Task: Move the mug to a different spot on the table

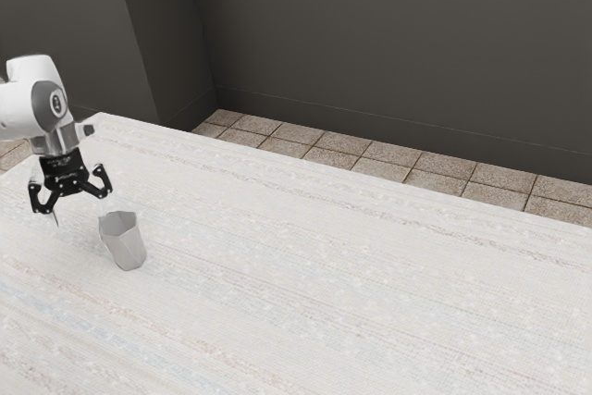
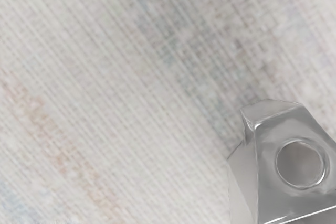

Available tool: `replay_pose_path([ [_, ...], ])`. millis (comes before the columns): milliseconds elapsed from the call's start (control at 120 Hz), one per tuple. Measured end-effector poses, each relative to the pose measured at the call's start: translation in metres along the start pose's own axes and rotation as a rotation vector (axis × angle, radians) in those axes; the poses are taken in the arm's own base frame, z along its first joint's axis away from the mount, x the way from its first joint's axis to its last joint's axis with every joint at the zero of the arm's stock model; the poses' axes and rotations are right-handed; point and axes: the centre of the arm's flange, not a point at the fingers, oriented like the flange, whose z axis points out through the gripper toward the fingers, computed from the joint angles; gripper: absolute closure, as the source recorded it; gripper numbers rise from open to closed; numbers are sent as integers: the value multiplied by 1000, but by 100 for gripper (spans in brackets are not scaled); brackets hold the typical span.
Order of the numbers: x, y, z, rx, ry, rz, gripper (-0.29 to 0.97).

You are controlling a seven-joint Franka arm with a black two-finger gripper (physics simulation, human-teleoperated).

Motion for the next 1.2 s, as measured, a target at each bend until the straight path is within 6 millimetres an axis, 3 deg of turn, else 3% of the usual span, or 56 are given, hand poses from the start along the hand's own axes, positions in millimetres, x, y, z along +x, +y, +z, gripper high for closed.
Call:
replay_pose_path([
  [442,12,16,12,-173,9,-189,0],
  [717,19,37,15,-134,70,-163,0],
  [1200,26,43,43,-155,53,-224,0],
])
